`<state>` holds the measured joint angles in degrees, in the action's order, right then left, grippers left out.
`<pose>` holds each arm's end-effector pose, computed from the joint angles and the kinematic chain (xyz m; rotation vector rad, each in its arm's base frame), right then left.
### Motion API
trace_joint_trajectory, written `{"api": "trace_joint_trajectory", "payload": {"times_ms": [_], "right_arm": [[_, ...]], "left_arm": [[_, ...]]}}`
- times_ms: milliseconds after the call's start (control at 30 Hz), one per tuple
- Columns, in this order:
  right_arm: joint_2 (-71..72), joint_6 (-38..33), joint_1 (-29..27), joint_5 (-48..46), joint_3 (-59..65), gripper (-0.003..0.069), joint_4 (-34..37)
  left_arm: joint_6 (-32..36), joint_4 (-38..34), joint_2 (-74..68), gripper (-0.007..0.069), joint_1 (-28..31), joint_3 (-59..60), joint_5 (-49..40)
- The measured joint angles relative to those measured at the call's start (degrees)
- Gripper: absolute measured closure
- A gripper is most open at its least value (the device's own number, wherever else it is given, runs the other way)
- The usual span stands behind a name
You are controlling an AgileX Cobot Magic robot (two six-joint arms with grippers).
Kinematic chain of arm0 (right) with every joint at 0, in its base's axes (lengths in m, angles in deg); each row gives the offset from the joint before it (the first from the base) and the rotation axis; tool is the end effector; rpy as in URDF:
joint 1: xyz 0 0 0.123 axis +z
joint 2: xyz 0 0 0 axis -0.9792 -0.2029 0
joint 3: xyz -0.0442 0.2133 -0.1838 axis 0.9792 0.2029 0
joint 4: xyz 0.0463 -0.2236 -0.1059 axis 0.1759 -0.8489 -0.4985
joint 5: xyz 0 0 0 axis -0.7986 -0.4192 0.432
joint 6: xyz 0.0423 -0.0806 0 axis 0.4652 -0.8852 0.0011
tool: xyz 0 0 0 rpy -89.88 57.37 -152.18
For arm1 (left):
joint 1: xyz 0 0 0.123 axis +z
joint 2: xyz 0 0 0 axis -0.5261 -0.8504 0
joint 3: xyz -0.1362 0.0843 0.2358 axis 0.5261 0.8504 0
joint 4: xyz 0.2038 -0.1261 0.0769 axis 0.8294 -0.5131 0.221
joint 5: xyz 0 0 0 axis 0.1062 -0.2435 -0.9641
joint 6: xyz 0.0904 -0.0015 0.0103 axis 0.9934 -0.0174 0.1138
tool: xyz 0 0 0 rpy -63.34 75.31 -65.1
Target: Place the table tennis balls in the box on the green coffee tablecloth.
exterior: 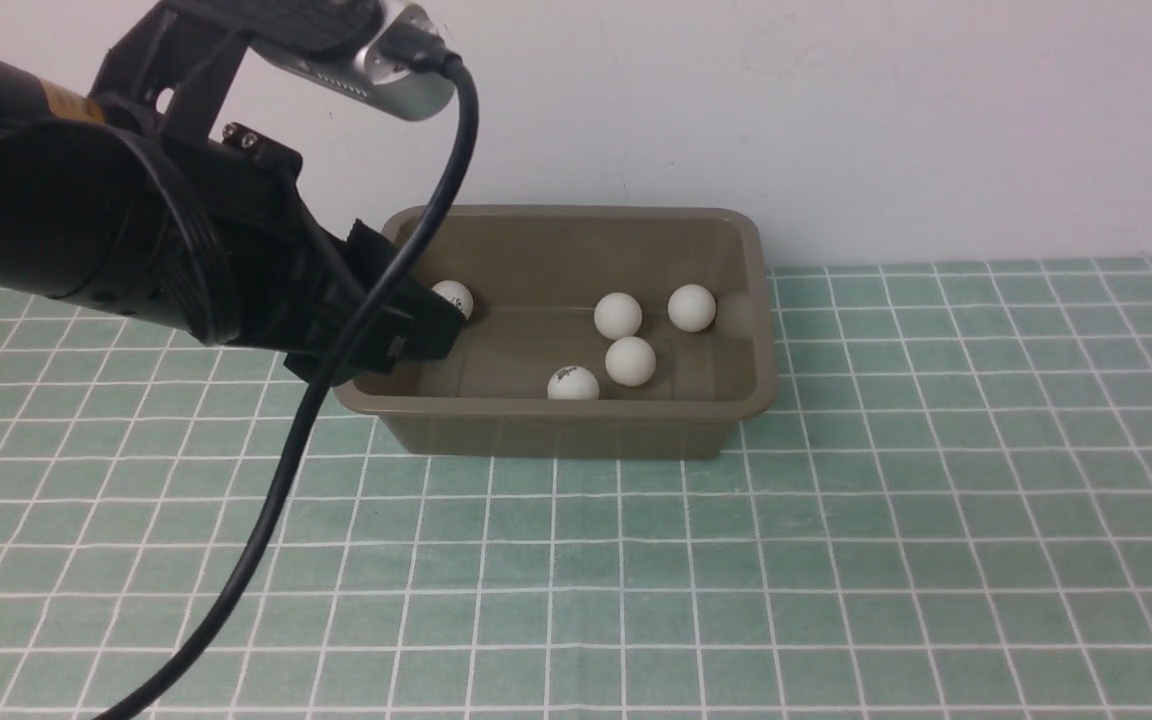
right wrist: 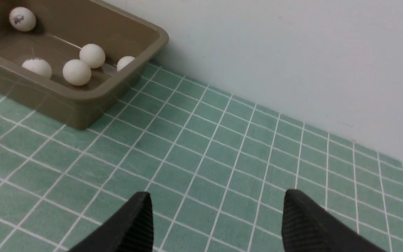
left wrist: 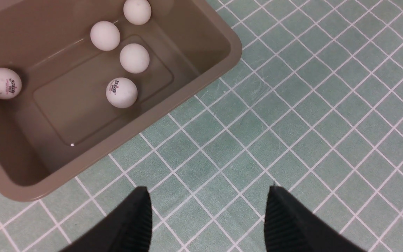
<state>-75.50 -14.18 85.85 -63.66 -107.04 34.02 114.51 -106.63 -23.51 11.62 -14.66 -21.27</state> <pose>0.0963 0.0161 0.2738 -0.4722 2.0110 -0.0713 0.2296 -0.1169 0.3812 0.7568 2.2351 -0.5004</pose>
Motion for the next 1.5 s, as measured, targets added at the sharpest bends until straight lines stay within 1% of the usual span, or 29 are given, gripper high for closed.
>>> {"api": "trace_joint_trajectory", "payload": {"times_ms": [100,500,767,967,1200,1367,1400,1500], "right_arm": [[0.0,0.5,0.0,0.0,1.7,0.0207,-0.6],[0.0,0.5,0.0,0.8,2.1,0.0207,-1.2],[0.0,0.5,0.0,0.8,2.1,0.0207,-1.2],[0.4,0.5,0.1,0.8,2.3,0.0207,-1.2],[7.2,0.5,1.3,0.6,5.1,0.0207,-0.5],[17.0,0.5,1.4,0.6,11.4,0.0207,1.2],[20.6,0.5,1.4,-0.2,14.0,0.0207,1.1],[24.6,0.5,1.4,-2.3,16.2,0.0207,0.0]], "left_arm": [[0.0,0.0,0.0,0.0230,0.0,0.0,0.0],[1.9,-0.2,0.0,0.0230,0.0,0.0,0.0],[2.6,-2.6,0.0,0.0230,0.0,0.0,0.0],[2.6,-2.8,0.0,0.0230,0.0,0.0,0.0],[2.6,-3.0,0.0,0.0230,0.0,0.0,-1.1],[2.6,-4.3,0.0,0.0230,0.0,0.0,-1.2],[2.6,-4.8,0.0,0.0230,0.0,0.0,-1.2],[2.6,-6.5,0.0,0.0230,0.0,0.0,-0.8]]}}
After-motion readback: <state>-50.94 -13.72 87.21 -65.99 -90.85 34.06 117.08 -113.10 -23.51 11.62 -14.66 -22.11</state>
